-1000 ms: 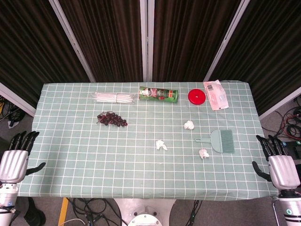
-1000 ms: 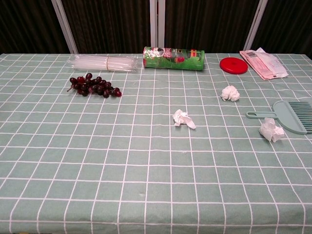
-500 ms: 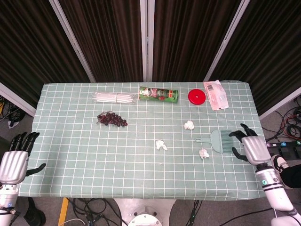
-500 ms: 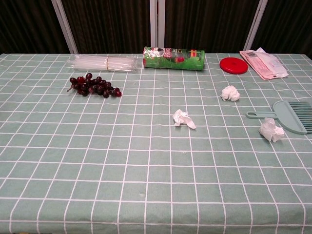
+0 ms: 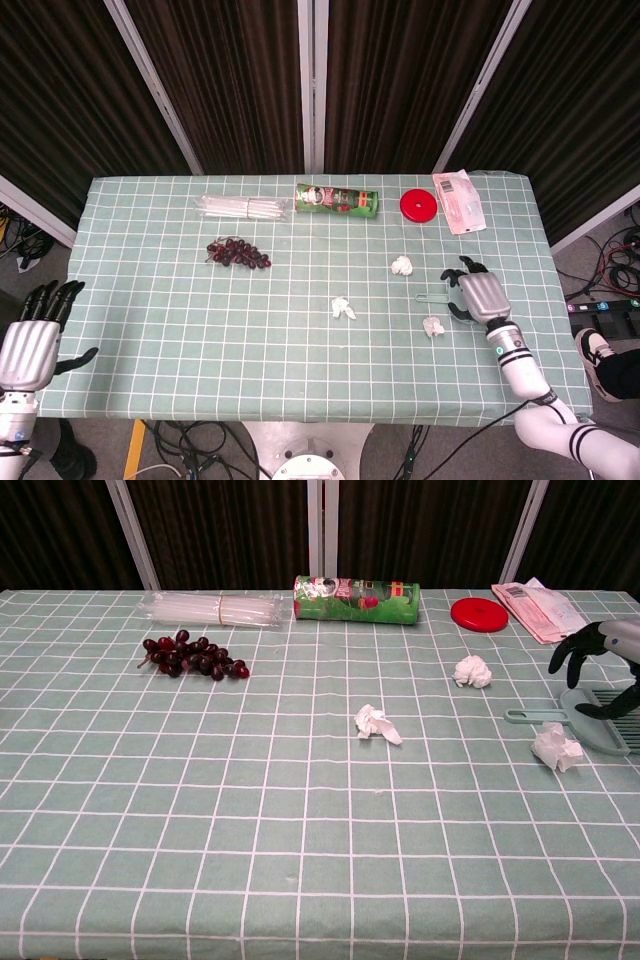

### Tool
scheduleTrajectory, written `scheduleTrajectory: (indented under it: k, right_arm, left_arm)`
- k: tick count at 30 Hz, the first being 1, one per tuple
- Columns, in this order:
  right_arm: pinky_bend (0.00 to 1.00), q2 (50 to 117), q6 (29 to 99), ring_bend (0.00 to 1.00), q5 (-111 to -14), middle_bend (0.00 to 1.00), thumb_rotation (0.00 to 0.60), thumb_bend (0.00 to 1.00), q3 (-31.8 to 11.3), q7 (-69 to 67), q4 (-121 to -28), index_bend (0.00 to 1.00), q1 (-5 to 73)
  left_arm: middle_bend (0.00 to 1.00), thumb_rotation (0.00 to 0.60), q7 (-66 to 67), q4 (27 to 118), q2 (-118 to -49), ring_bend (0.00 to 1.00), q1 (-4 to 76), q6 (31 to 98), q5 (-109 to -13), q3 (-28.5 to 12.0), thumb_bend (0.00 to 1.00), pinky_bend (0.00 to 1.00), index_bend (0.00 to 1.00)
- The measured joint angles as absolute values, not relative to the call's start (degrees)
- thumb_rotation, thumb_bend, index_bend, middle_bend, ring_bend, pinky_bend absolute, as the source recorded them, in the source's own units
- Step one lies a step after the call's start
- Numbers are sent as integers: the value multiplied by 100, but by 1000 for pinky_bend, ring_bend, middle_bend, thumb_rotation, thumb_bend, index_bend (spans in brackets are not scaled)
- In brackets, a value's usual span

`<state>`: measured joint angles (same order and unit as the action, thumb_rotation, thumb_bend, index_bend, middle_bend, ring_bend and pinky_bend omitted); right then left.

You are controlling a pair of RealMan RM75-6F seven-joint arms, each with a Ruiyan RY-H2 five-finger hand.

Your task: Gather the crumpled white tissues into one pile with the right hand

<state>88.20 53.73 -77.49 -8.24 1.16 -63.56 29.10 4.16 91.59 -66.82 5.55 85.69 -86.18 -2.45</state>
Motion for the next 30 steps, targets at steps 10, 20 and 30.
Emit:
scheduleTrajectory:
  k: [10,20,30]
  right_arm:
    - [149,9272,5267,88,-7842,358,600,165,-687,408,-5930,384,3160]
    - [146,9526,5218,88,-7759,403,600,183,-652,419,-5494,424,3206]
    - [143,9670,5185,108,-7810,454,600,238,-569,519,-5273,450,3277]
  left_arm:
    - [97,600,328,9132,-6691,43,548,8519,-8595,-219,17,81,82]
    - [97,600,285,9144,-6695,43,573,8450,-8537,-234,17,82,81]
    - [97,600,233,9091,-6721,43,551,8467,-8526,-226,17,81,82]
